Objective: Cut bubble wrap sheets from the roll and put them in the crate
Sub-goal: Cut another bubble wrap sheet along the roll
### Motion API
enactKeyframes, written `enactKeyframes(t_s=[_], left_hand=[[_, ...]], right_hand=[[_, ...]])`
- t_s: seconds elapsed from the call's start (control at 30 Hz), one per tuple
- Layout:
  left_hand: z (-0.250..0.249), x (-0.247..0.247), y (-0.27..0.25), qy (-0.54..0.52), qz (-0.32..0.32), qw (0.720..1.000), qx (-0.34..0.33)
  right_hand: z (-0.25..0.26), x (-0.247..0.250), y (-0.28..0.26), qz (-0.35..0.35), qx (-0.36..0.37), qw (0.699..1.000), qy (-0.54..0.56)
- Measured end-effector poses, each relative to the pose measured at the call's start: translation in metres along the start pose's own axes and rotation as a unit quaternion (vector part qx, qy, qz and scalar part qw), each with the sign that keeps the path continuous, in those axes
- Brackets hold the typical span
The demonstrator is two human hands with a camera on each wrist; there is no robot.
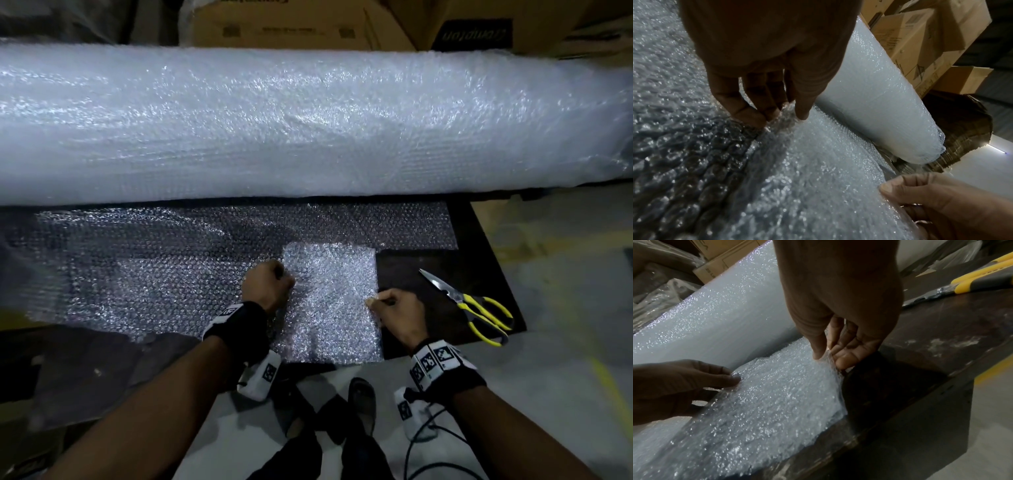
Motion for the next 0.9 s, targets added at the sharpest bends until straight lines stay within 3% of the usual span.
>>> enactKeyframes(t_s=[0.4, 0.6, 0.9], left_hand=[[0.009, -0.005, 0.004, 0.023, -0.009, 1.0, -0.003], [0.009, -0.005, 0.004, 0.026, -0.002, 1.0, 0.007], [0.008, -0.002, -0.013, 0.041, 0.006, 0.999, -0.032]], right_hand=[[0.012, -0.001, -0.004, 0.019, 0.044, 0.998, -0.033], [0.006, 0.001, -0.006, 0.039, 0.029, 0.998, -0.037], [0.006, 0.003, -0.019, 0.043, 0.024, 0.997, -0.058]])
Point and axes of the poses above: each hand's wrist, its own y-axis towards the middle knuckle, its own x-axis out of the back of the hand, z = x × y, the point moved 9 cm from there along y, towards the middle knuckle, and after that the axes turned 13 degrees about y, right-handed, at the moved point
